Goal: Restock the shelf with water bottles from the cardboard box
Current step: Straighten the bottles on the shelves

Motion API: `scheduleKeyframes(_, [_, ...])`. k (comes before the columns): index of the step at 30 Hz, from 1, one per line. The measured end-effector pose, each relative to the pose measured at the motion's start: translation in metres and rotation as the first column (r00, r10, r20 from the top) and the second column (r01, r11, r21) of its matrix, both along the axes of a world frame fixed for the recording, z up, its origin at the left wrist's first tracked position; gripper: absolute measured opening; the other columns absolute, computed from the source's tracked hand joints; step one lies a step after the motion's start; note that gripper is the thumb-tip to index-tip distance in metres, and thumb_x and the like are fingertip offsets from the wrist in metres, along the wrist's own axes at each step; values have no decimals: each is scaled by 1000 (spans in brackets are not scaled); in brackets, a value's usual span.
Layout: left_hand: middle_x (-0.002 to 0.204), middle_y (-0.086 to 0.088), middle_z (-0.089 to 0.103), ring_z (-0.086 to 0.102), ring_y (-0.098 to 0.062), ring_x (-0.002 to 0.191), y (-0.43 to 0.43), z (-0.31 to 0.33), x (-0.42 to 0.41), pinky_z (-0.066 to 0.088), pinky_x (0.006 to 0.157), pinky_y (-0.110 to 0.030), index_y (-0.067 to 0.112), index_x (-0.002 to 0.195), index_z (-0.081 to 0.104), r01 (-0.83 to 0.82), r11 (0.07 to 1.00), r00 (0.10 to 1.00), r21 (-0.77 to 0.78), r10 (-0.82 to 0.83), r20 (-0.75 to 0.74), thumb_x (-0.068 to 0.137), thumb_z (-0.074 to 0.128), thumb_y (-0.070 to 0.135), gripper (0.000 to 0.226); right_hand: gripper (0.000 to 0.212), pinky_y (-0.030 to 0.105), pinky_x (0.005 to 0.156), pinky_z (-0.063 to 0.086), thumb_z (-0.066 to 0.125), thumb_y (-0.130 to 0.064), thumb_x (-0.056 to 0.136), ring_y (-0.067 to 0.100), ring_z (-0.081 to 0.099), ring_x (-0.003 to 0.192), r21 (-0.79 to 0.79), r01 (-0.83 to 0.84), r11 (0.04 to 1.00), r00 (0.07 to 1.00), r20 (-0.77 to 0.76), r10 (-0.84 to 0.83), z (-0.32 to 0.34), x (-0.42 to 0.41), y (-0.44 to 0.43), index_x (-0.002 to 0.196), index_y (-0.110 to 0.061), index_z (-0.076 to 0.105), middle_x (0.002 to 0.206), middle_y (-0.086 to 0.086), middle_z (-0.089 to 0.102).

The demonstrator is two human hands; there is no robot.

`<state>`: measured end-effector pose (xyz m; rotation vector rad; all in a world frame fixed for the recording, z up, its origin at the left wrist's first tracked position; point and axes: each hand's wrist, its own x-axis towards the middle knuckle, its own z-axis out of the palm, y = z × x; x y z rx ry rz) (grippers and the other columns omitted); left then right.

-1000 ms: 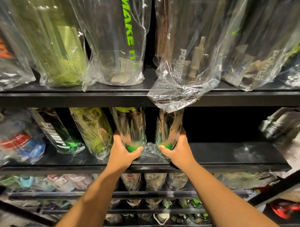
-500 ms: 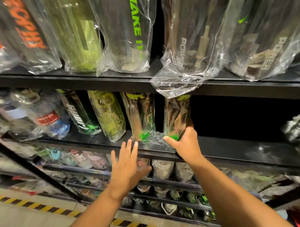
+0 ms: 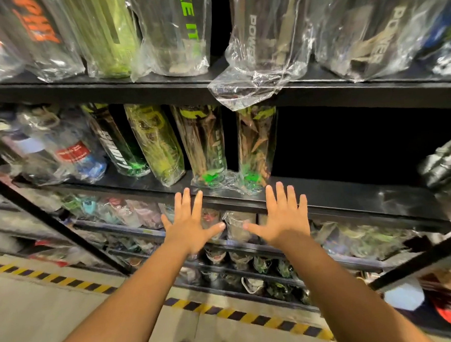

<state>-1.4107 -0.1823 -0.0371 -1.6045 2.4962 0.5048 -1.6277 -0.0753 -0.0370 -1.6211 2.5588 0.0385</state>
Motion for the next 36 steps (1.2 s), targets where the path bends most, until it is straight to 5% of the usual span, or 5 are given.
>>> scheduleKeyframes(14, [155,12,-42,-32,-23,149,-12,18,65,-5,118,-67,45,152,-24,319,947,942,44,-322,94,66,16,97,109,126,65,119,1,41,-92,75,31,-26,151,149,226,963,970,57,-236,11,59,33,155,-23,-27,162,3,-34])
scheduleKeyframes(20, [170,0,2,21,-28,153,-40,66,131,32,118,-48,31,161,12,403,914,913,40,-405,57,87,48,78,95,97,42,109,42,49,-72,91,31,42,140,32,315,948,929,193,-315,60,110,31,161,-16,12,160,10,34])
scheduleKeyframes(24, [158,0,40,45,-26,140,-64,121,165,43,108,-44,31,154,33,463,875,885,-141,-464,28,84,43,82,87,91,40,106,43,34,-79,90,29,47,136,18,280,960,959,43,-280,105,150,31,155,-16,32,152,8,45])
scheduleKeyframes(31, [159,2,39,43,-24,142,-83,211,220,41,110,-44,34,156,27,408,880,898,-241,-435,-69,82,44,83,91,131,37,95,44,0,-99,45,27,54,124,23,169,985,982,-91,-166,214,198,33,136,-20,52,133,6,56])
scheduleKeyframes(36, [157,4,41,46,-22,139,-83,260,258,43,107,-44,36,155,29,325,887,918,-327,-378,-115,73,38,90,98,82,35,78,42,21,-95,71,23,56,96,-26,157,987,978,-134,-159,277,217,36,98,-25,54,103,0,56])
